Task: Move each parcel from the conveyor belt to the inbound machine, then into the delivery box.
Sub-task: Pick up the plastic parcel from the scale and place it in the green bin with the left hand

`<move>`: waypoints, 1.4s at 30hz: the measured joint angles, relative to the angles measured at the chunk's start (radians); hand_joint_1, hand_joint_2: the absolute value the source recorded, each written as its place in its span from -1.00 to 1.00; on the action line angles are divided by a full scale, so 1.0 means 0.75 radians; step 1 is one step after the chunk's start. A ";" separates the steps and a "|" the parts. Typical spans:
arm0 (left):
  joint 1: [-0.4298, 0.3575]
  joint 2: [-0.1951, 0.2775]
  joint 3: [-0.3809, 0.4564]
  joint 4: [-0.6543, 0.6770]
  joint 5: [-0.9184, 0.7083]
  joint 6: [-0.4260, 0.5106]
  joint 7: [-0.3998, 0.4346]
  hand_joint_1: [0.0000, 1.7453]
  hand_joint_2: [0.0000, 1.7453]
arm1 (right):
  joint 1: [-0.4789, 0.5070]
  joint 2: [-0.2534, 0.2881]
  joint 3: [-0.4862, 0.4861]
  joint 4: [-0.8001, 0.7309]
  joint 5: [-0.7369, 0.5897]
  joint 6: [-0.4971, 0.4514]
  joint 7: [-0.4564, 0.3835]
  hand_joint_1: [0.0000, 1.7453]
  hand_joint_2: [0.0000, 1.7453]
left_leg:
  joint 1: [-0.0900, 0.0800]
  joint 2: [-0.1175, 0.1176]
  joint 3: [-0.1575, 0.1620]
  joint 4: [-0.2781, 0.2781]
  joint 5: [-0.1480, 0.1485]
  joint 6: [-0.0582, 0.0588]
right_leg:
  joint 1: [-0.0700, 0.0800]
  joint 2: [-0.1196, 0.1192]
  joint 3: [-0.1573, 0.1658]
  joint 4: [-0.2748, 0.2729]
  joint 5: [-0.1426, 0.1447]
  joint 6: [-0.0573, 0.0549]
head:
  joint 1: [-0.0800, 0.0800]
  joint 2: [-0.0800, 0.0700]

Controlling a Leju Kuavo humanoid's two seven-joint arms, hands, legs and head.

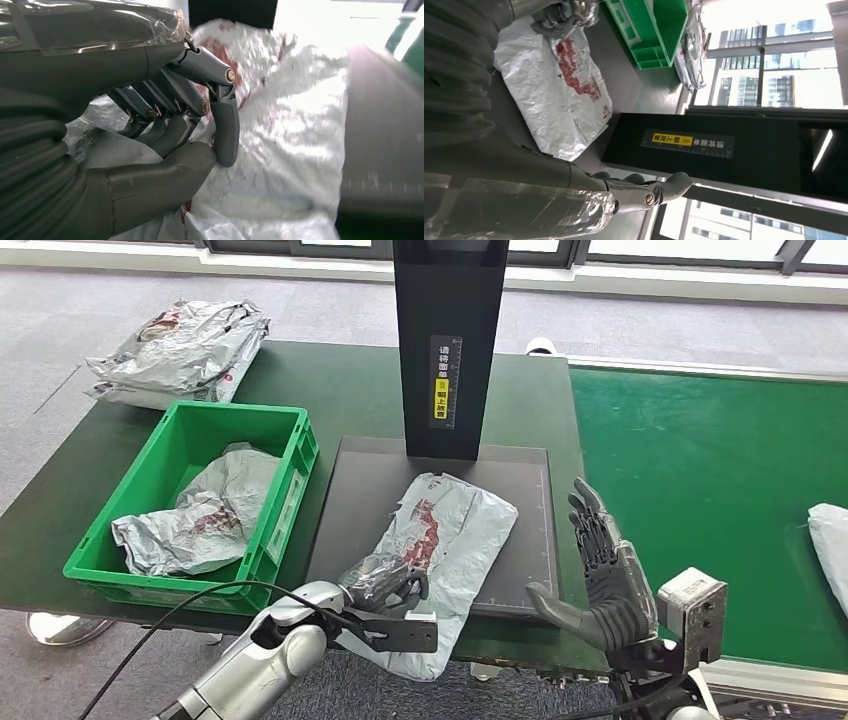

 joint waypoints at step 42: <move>-0.425 0.100 0.443 -0.230 -0.135 0.325 0.169 1.00 1.00 | 0.065 0.033 -0.124 -0.050 0.006 -0.080 -0.058 -1.00 1.00 | 0.000 0.000 0.000 0.000 0.002 -0.001 | 0.000 0.001 0.000 0.001 0.001 -0.001 | 0.000 0.000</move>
